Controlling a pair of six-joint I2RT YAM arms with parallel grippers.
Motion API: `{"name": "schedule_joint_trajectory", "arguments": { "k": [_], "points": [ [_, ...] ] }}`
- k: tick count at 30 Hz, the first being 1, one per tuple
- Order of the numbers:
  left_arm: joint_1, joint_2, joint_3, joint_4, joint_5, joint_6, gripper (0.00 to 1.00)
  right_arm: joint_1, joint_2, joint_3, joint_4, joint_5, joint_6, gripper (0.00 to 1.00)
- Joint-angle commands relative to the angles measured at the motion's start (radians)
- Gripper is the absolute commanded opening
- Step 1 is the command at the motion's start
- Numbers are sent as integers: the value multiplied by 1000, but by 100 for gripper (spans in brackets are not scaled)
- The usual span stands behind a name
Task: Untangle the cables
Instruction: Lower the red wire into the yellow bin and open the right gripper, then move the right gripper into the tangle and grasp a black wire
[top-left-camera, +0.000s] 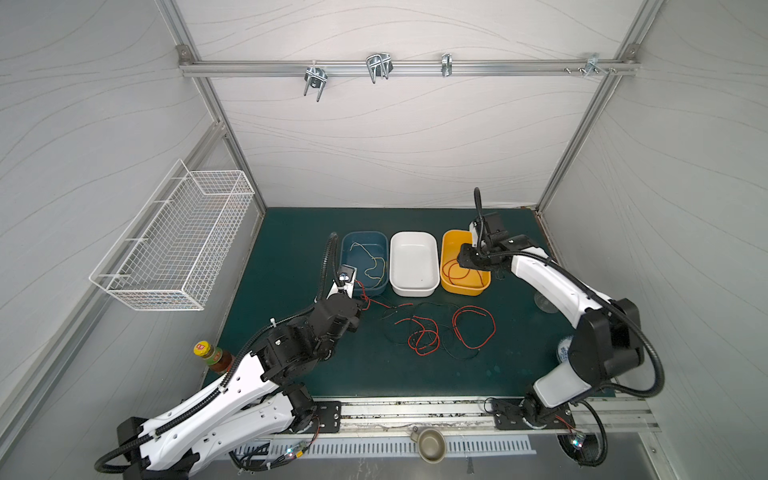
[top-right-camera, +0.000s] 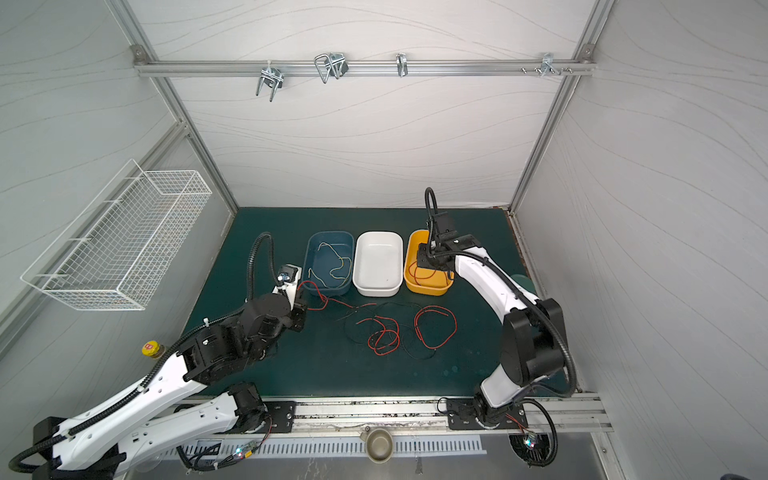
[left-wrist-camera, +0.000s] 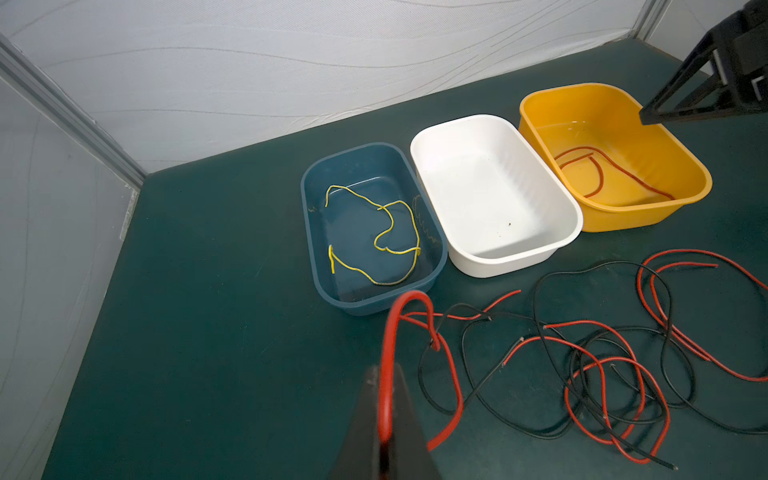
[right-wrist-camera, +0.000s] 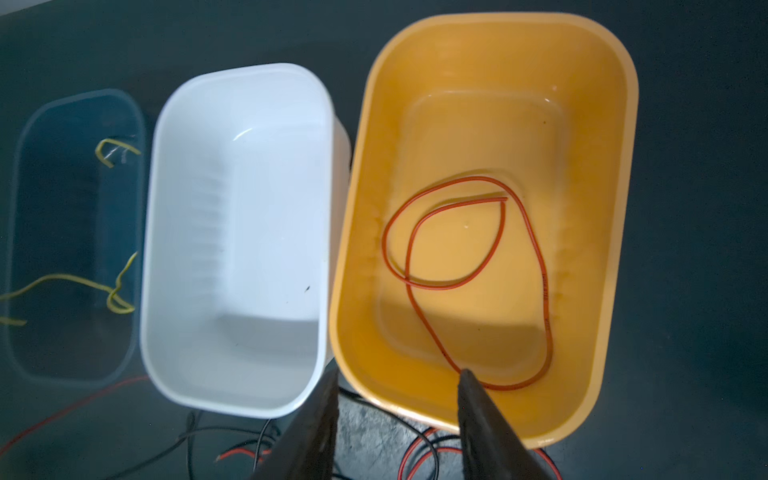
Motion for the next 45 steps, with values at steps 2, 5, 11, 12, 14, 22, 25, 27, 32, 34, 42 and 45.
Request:
{"name": "schedule_joint_trajectory", "arguments": {
  "k": [2, 5, 11, 12, 14, 22, 25, 27, 32, 34, 42, 45],
  "points": [
    [2, -27, 10, 39, -8, -4, 0, 119, -153, -122, -14, -18, -43, 53],
    [2, -46, 17, 36, 23, -6, 0, 221, -278, -270, 134, -73, -61, 59],
    [2, -102, -3, 66, 126, 12, 0, 407, -392, -477, 483, -135, -63, 66],
    [2, -108, -4, 68, 143, 14, 0, 429, -380, -490, 524, -145, -64, 66],
    [3, -126, -8, 75, 177, 19, 0, 478, -328, -488, 578, -148, -73, 66],
    [2, -195, -31, 108, 261, 35, 0, 568, -111, -458, 749, -78, -103, 65],
    [2, -206, -35, 114, 280, 41, 0, 572, -45, -444, 816, -49, -111, 65],
    [2, -211, -37, 117, 288, 43, 0, 572, 0, -426, 841, -31, -119, 64],
    [2, -211, -34, 117, 302, 47, 0, 584, 74, -400, 932, 18, -146, 62],
    [2, -213, -35, 115, 305, 48, 0, 588, 96, -392, 953, 59, -154, 61],
    [3, -238, -40, 122, 307, 48, 0, 589, 172, -354, 992, 65, -170, 44],
    [2, -246, -40, 123, 306, 47, 0, 588, 166, -367, 1006, 83, -175, 28]
  ]
}}
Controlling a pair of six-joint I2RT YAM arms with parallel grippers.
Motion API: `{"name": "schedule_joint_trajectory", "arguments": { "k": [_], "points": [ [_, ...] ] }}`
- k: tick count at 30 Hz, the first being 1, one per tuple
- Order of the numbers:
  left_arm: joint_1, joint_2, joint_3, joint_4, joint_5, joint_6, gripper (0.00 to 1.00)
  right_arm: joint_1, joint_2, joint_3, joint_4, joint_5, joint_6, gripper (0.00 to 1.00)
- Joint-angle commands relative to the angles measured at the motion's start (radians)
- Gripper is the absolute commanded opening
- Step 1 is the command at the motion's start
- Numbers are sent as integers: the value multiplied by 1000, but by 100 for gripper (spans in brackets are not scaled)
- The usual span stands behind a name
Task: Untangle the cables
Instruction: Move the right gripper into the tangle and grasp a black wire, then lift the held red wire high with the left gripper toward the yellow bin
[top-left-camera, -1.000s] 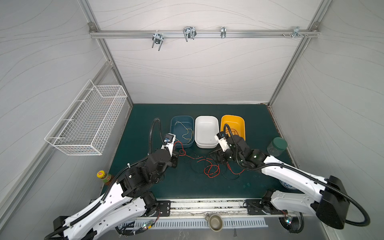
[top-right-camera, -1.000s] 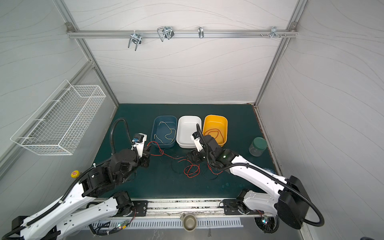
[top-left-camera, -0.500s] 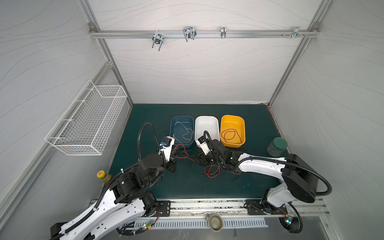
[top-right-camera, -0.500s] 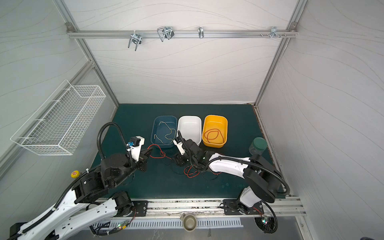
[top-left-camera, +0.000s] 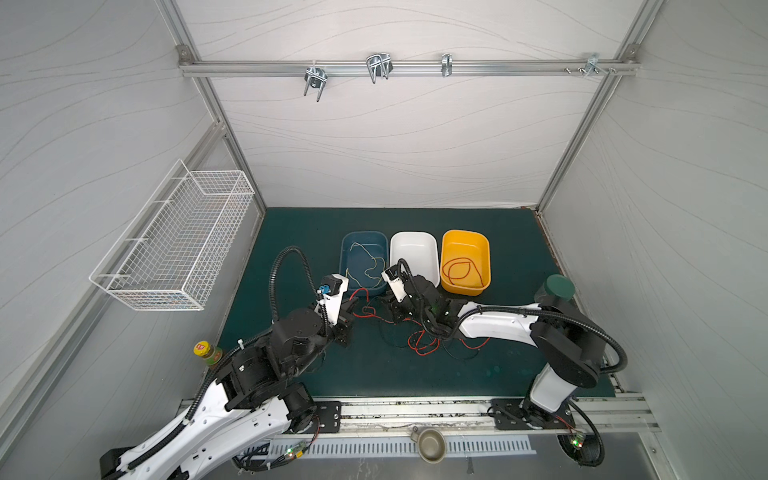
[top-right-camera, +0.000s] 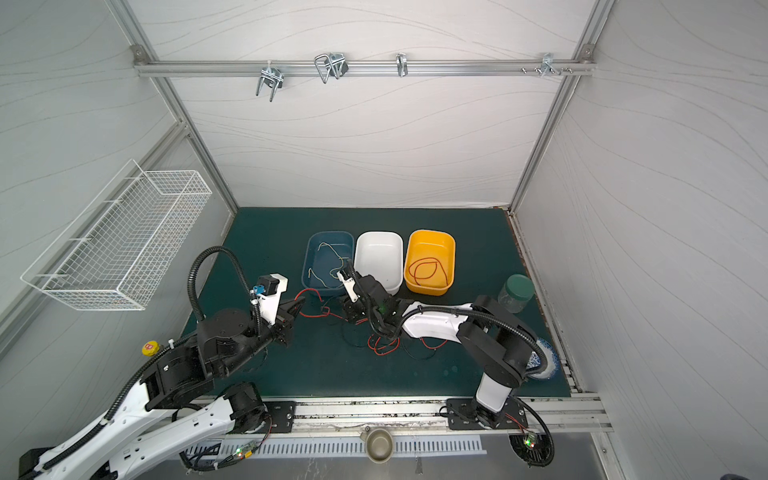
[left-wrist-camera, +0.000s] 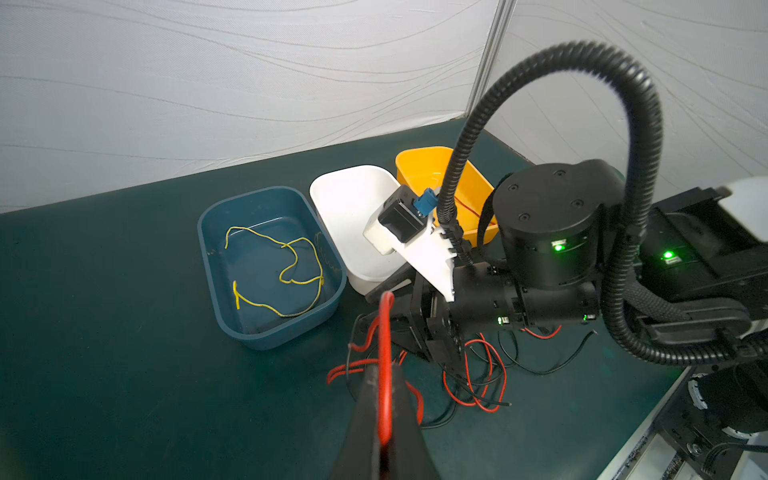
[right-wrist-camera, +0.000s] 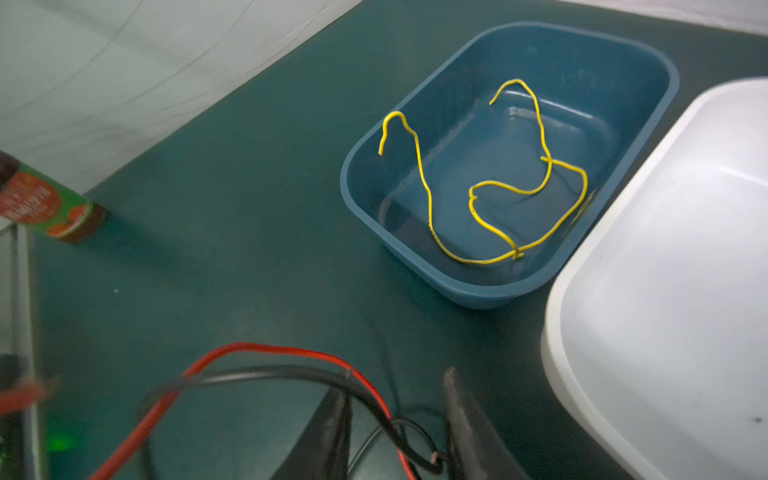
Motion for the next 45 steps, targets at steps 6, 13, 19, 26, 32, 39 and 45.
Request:
{"name": "schedule_joint_trajectory", "arguments": {
  "k": [6, 13, 19, 26, 32, 39, 45],
  "points": [
    [2, -41, -1, 66, -10, 8, 0, 6, -11, -3, 30, 26, -28, 15],
    [3, -133, -5, 86, -67, -15, 0, 6, -57, -50, -13, 68, -11, 1],
    [1, -169, 102, 32, -43, -59, 0, 6, -126, -104, -53, 112, 4, 0],
    [1, -119, 329, -55, 37, -98, 0, -18, -182, -164, -100, 135, 40, 0],
    [1, -15, 507, -94, 132, -118, 0, -40, -218, -226, -119, 144, 70, 0],
    [0, 95, 651, -102, 172, -118, 0, -66, -290, -314, -134, 153, 99, 0],
    [1, 204, 713, -89, 186, -98, 0, -66, -404, -374, -196, 175, 117, 0]
  ]
}}
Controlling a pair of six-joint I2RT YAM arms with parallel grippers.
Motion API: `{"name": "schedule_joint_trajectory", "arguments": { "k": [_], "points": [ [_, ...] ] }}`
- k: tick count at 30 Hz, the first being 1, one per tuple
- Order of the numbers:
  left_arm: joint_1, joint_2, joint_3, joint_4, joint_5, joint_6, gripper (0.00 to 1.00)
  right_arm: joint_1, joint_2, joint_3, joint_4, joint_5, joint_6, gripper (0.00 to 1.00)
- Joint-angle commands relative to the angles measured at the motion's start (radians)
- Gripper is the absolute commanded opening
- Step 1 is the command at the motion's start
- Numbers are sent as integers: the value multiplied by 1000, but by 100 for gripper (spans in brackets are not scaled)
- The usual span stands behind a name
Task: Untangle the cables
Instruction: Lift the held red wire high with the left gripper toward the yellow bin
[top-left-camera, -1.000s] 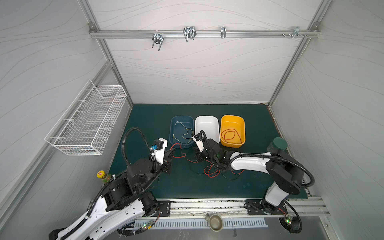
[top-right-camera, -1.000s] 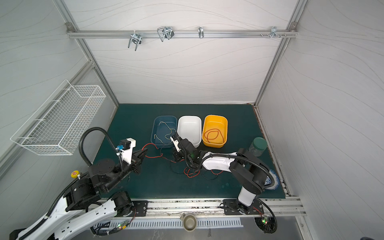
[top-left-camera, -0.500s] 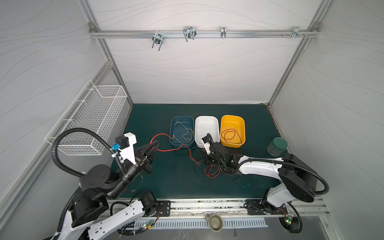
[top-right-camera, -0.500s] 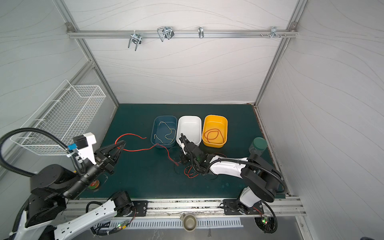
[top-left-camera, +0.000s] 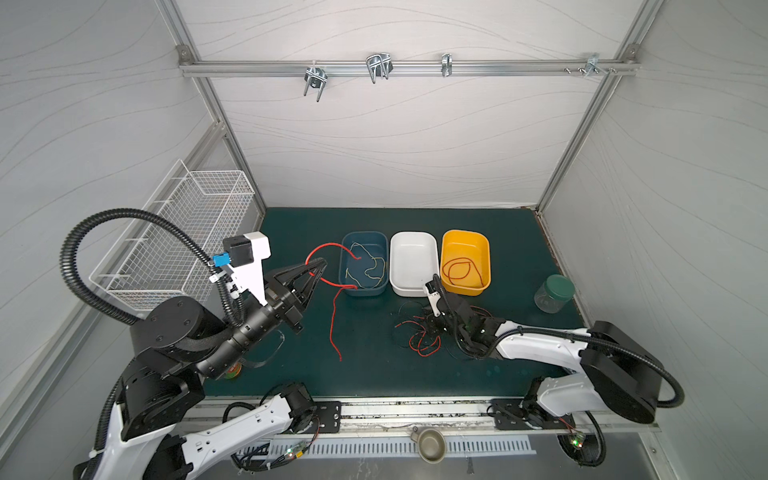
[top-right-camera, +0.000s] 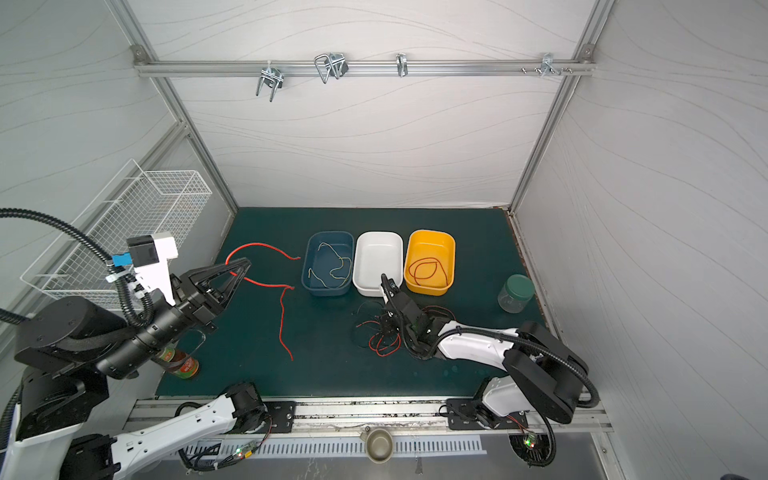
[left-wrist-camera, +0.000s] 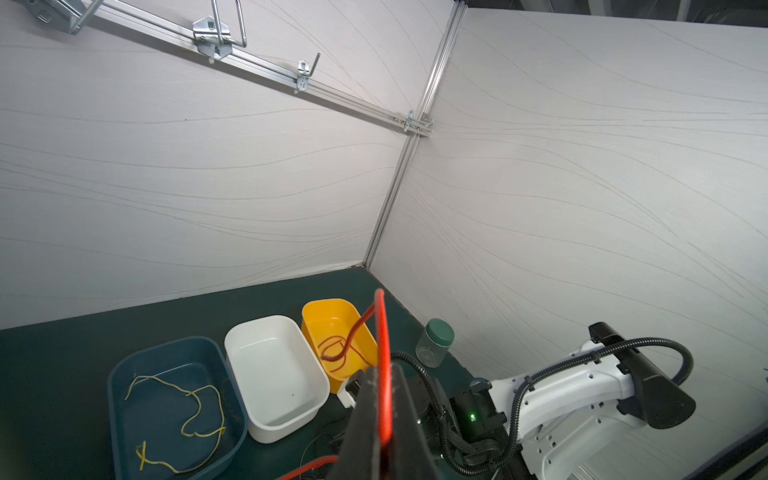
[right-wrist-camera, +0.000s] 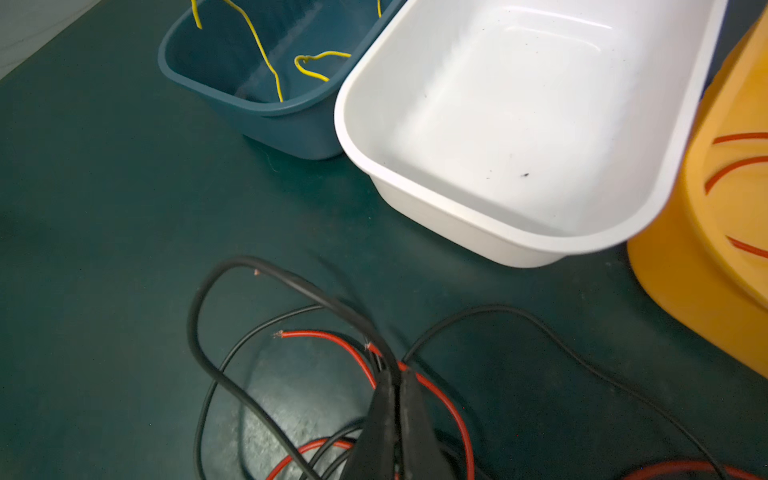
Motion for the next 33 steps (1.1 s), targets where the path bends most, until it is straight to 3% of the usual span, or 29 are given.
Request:
{"name": "schedule_joint_trajectory", "arguments": {
  "k": [1, 14, 24, 33],
  "points": [
    [2, 68, 44, 29, 32, 18, 0, -2, -87, -28, -68, 24, 24, 0],
    [1, 421, 246, 129, 63, 102, 0, -7, -614, -267, -79, -69, -23, 0],
    [11, 682, 381, 294, 52, 173, 0, -34, -759, -295, -116, -69, -27, 0],
    [59, 898, 491, 478, 101, 124, 0, -82, -952, -354, -133, -102, -8, 0]
  ]
}}
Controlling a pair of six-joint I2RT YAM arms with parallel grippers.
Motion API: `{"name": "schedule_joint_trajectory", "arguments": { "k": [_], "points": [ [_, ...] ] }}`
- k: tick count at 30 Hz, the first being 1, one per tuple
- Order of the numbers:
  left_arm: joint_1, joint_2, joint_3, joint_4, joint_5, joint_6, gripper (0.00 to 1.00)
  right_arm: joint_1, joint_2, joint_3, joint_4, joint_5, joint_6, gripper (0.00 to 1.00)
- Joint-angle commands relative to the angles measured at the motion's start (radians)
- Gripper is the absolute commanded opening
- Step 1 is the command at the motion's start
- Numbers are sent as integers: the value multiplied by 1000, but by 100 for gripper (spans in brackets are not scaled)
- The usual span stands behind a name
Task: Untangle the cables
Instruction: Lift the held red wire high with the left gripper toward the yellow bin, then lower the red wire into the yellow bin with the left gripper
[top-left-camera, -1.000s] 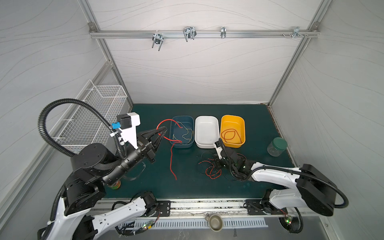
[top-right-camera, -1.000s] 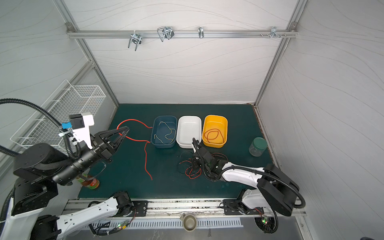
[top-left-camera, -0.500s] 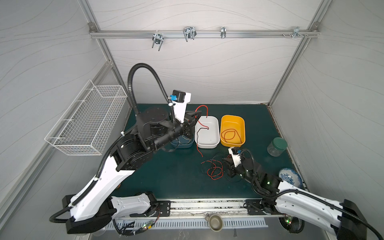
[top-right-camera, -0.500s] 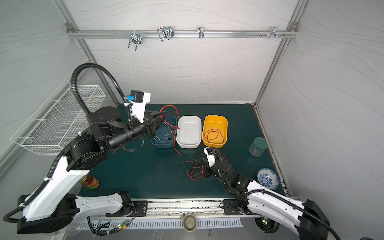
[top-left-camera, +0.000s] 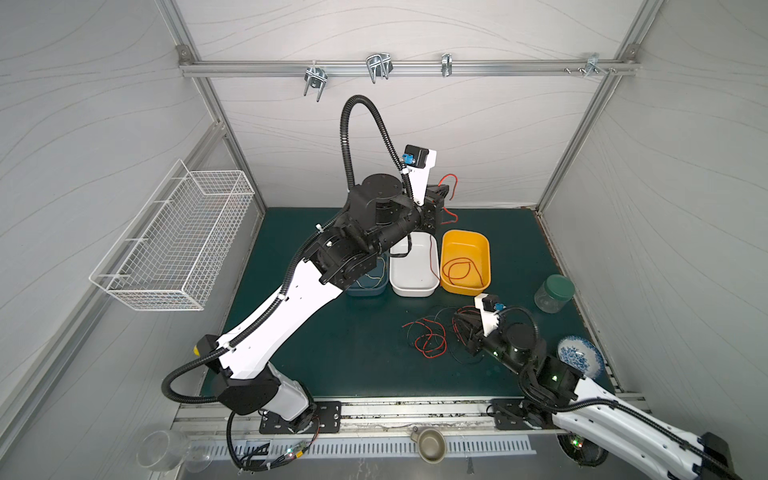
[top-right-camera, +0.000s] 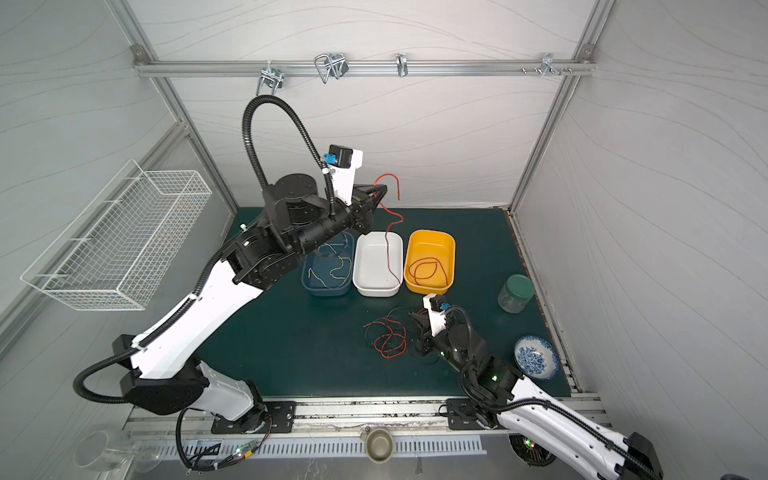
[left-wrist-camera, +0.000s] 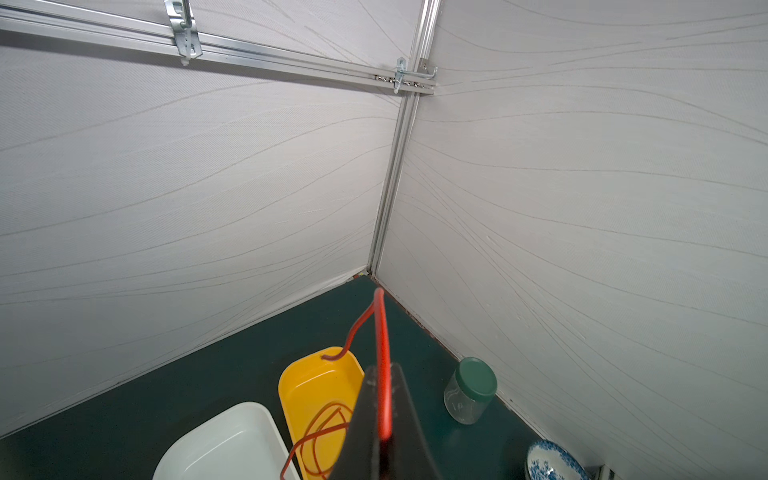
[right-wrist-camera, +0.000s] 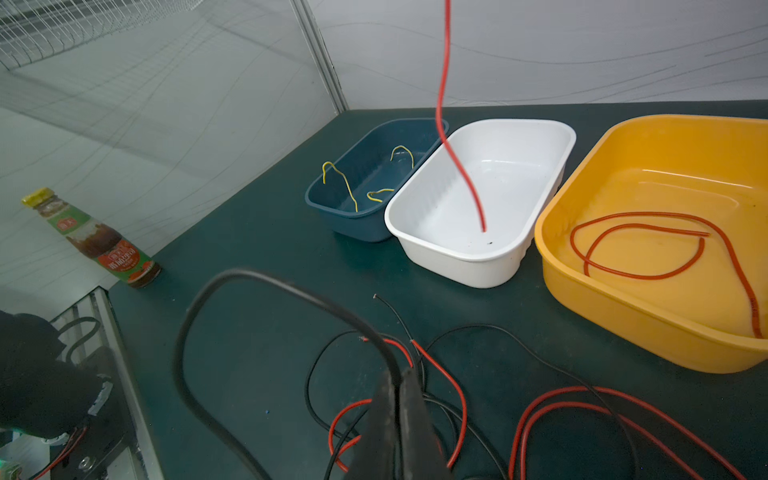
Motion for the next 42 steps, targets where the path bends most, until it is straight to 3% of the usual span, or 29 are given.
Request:
{"name": "schedule_joint_trajectory", "arguments": {
  "k": [1, 13, 30, 42],
  "points": [
    [16, 56, 44, 177, 33, -16, 0, -26, -54, -18, 0, -49, 0, 0],
    [42, 299, 157, 234, 132, -100, 0, -52, -47, -20, 26, -120, -14, 0],
    [42, 480, 59, 267, 128, -126, 0, -71, -60, -23, 28, -148, -5, 0],
    [41, 614, 96, 132, 89, -106, 0, -82, -59, -24, 29, -164, 4, 0]
  ]
}}
